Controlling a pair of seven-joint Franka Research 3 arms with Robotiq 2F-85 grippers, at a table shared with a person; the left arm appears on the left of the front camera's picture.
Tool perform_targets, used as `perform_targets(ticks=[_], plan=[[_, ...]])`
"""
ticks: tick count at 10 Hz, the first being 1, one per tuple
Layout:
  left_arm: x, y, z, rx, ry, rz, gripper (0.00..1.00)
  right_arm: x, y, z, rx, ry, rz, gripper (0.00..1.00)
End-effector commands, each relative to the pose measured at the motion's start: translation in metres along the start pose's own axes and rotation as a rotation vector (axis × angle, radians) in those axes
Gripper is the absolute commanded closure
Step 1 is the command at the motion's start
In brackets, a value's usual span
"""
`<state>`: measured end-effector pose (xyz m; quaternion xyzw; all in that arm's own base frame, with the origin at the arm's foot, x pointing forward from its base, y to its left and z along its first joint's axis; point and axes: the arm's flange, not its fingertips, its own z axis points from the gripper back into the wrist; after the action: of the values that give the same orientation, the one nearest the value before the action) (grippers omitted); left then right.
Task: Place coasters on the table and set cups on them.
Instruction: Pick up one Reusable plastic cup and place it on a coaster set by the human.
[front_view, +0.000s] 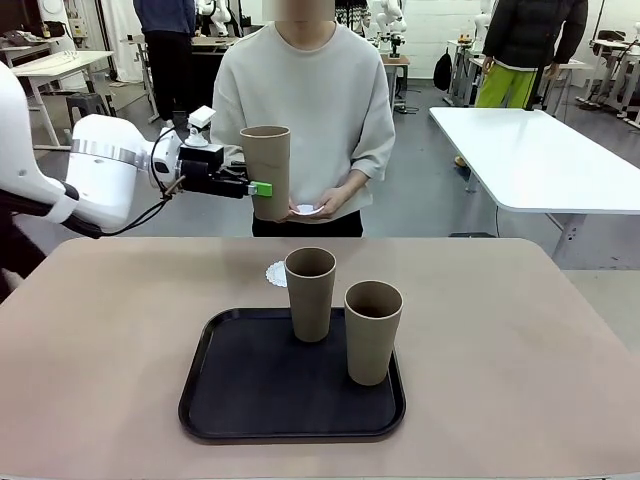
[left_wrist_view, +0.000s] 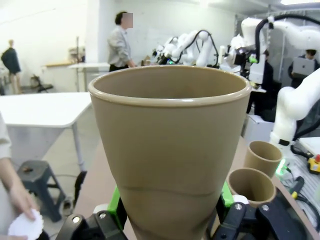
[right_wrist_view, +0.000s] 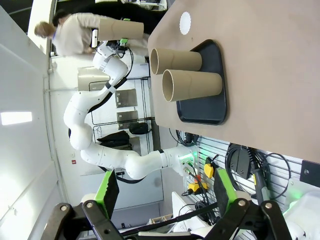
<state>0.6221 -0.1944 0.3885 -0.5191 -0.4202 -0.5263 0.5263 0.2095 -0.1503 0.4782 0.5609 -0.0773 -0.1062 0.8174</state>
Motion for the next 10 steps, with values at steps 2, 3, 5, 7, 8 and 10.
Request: perform_targets(ticks=[2, 3, 5, 7, 8, 10], plan=[[-0.013, 0.031, 0.0, 0.037, -0.011, 0.022, 0.16, 0.001, 0.0, 0.0, 0.019, -0.002, 0.01, 0.0], [-0.024, 0.041, -0.003, 0.034, -0.005, 0.021, 0.16, 0.001, 0.0, 0.0, 0.019, -0.002, 0.01, 0.0], [-0.042, 0.039, -0.013, 0.043, 0.019, -0.009, 0.16, 0.001, 0.0, 0.0, 0.019, -0.002, 0.01, 0.0], [-0.059, 0.037, -0.022, 0.029, 0.032, -0.032, 0.16, 0.001, 0.0, 0.0, 0.019, -0.002, 0.01, 0.0], [-0.065, 0.036, -0.025, 0.016, 0.037, -0.035, 0.16, 0.001, 0.0, 0.0, 0.019, -0.002, 0.01, 0.0], [-0.074, 0.036, -0.027, -0.005, 0.048, -0.078, 0.16, 0.001, 0.0, 0.0, 0.019, -0.002, 0.01, 0.0]])
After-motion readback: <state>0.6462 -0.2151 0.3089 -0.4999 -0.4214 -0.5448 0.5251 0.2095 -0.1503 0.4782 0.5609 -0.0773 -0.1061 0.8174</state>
